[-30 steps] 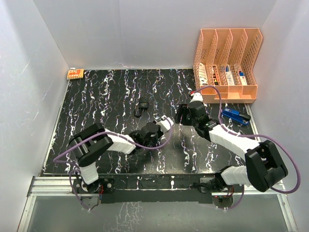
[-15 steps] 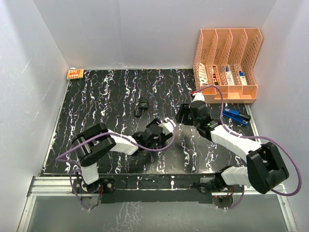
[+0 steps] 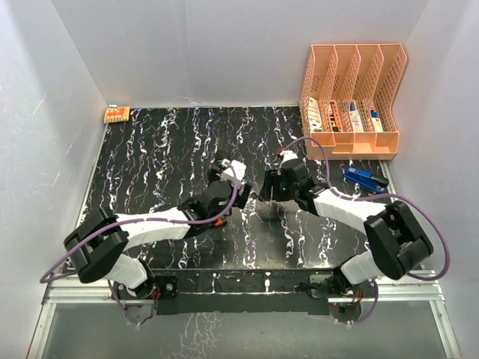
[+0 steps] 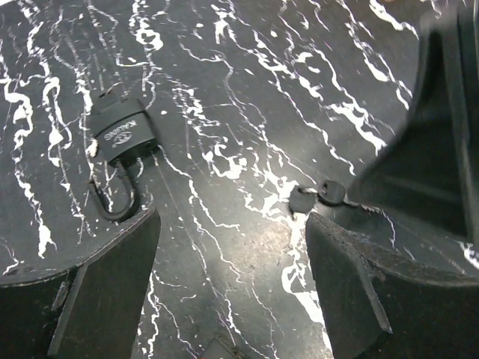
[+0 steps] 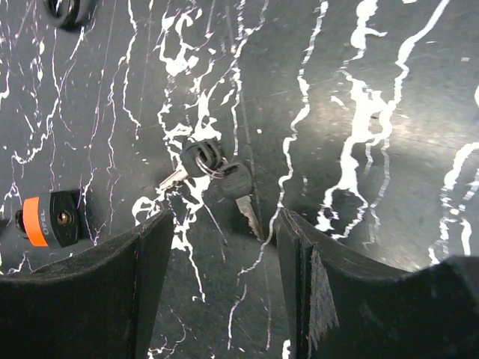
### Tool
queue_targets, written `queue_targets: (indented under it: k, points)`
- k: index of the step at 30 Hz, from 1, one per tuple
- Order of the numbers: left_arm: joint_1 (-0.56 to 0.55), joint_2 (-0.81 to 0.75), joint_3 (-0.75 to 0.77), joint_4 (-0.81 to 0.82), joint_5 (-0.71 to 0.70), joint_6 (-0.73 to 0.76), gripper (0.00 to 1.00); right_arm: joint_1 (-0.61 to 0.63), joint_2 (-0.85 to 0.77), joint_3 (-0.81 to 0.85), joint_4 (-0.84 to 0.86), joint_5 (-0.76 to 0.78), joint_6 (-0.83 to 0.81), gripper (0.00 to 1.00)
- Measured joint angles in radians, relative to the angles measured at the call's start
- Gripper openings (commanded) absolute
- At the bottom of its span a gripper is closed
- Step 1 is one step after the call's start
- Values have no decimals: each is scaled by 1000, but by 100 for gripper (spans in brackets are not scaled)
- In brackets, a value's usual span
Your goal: Unlock with the key
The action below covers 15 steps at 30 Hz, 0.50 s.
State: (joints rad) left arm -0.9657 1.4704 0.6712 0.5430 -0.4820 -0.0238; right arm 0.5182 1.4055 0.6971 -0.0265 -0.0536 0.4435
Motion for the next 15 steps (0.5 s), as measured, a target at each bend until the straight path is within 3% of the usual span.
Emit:
queue_targets:
  k: [6,15]
  points:
    - [95,-92,-22,-70,31,-157,77,63,105,75,-7,2,-19,54]
    - [107,-129,-74,-103,56,-224,77,77,233,176,-7,16,-39,46]
